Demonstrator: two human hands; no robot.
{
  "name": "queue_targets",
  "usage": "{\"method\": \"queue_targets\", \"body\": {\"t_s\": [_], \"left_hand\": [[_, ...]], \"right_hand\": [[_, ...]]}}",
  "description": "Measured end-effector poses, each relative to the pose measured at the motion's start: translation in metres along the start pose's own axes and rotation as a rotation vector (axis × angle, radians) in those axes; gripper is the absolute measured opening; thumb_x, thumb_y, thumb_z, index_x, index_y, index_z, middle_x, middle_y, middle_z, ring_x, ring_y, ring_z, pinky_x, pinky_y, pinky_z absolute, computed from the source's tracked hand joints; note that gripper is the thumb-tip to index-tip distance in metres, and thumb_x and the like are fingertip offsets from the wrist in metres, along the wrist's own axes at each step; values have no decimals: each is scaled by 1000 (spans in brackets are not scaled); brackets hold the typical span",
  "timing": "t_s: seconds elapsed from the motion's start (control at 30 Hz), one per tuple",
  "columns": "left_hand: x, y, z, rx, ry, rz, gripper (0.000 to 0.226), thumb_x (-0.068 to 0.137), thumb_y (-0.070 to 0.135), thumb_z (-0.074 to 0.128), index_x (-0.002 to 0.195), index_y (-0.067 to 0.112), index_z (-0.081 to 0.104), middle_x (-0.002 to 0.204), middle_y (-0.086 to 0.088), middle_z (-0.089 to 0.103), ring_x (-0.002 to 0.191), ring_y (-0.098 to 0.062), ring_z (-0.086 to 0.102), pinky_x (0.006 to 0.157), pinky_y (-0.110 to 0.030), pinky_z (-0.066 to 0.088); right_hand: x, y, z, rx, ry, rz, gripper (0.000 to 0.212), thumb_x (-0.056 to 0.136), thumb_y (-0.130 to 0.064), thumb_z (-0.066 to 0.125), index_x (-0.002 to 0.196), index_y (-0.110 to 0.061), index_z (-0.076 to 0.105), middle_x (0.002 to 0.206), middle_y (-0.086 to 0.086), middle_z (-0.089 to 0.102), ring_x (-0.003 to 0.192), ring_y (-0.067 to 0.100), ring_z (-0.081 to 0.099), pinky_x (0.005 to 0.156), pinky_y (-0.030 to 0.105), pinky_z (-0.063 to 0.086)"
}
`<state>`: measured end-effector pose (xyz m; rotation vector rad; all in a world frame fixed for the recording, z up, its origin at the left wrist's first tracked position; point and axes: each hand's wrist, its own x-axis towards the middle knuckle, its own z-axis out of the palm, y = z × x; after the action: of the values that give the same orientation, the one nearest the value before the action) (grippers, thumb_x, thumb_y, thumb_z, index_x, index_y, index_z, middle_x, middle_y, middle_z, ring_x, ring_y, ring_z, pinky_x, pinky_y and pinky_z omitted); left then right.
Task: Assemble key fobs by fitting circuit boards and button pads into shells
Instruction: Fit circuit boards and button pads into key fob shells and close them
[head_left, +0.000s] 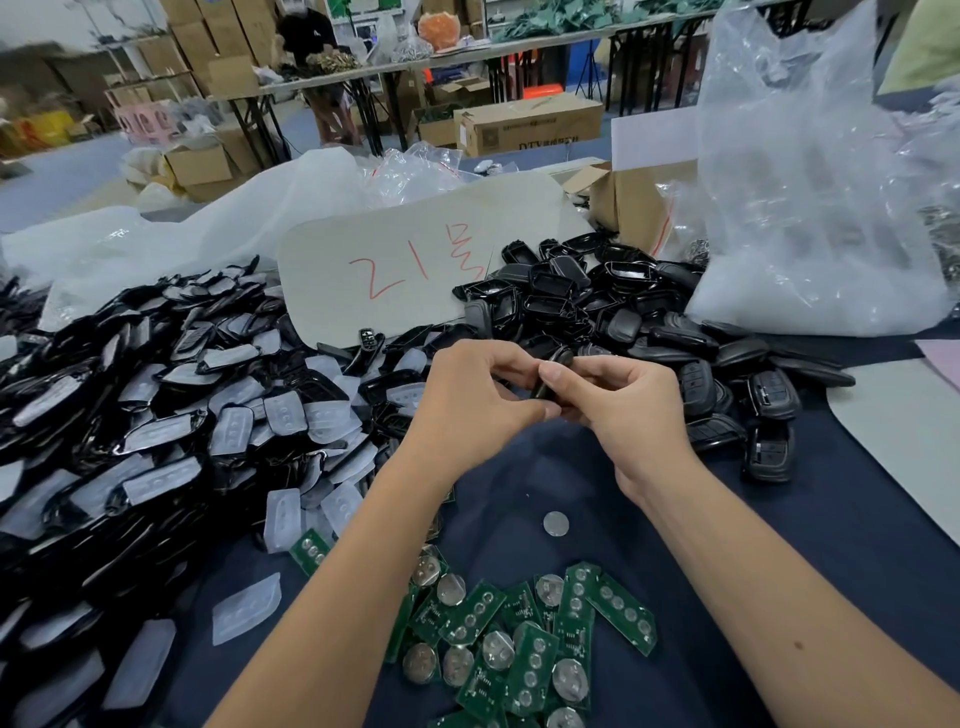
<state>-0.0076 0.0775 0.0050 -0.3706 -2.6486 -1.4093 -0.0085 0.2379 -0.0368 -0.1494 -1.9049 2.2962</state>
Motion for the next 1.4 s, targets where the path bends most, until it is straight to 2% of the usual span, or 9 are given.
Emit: {"method": "queue_targets", "body": {"t_s": [0.2,0.33,0.43,0.57,0.8,0.9,1.13,1.23,1.4], "left_hand": [[1,-6,3,43,17,13,22,70,20,91,77,30,74,77,22,71,64,2,65,62,-13,52],[0,-9,5,34,24,28,20,71,22,90,80,27,73,76,12,72,71,-10,69,68,-26,58],[0,-10,4,17,21,31,29,73,28,91,96,33,74,86,10,74,77,-13,70,74,-27,59],[-1,-11,5,40,-19,61,63,74,27,91,131,41,68,95,12,73,75,-14,69,78,-21,58],[-1,-11,6,107,3,103,56,74,23,89,126,36,71,89,26,69,67,1,62,69,-9,49],[-2,-11,6,105,10,106,53,74,21,87,123,35,72,88,27,69,66,-2,62,68,-9,48],[-3,-9,4,22,-44,95,63,76,25,88,133,41,66,96,25,70,64,-6,69,74,-19,58],[-3,-10,2,-21,-78,68,63,77,22,88,133,42,66,102,15,72,70,-21,75,82,-38,63],[-3,-11,0,-59,-79,35,63,77,19,90,133,36,67,107,7,70,65,-16,76,82,-37,63]], "right_hand": [[0,4,1,-91,11,-70,34,68,-42,95,86,-16,82,83,8,79,77,21,72,79,51,61],[1,5,0,-106,0,-83,38,65,-48,94,85,-18,81,82,5,79,79,22,75,78,46,62],[3,5,-2,-80,-27,-63,19,73,-36,95,80,-25,81,80,4,78,73,16,73,75,41,60],[3,5,-3,-87,-69,-59,21,74,-37,93,81,-22,81,82,8,79,73,19,73,71,39,61],[1,6,-1,-149,-54,-87,36,65,-52,89,83,-21,80,81,6,78,76,25,75,77,49,63],[1,6,-1,-159,-57,-95,37,65,-54,88,84,-22,81,80,5,78,76,24,75,78,50,63],[2,5,-4,-134,-87,-84,29,67,-47,90,84,-27,80,83,2,79,75,12,73,71,31,60],[2,4,-3,-130,-86,-71,38,60,-53,89,85,-25,80,83,5,79,75,15,73,74,36,63],[1,5,-4,-139,-99,-98,16,72,-40,90,83,-36,80,85,2,79,81,21,76,82,46,64]]}}
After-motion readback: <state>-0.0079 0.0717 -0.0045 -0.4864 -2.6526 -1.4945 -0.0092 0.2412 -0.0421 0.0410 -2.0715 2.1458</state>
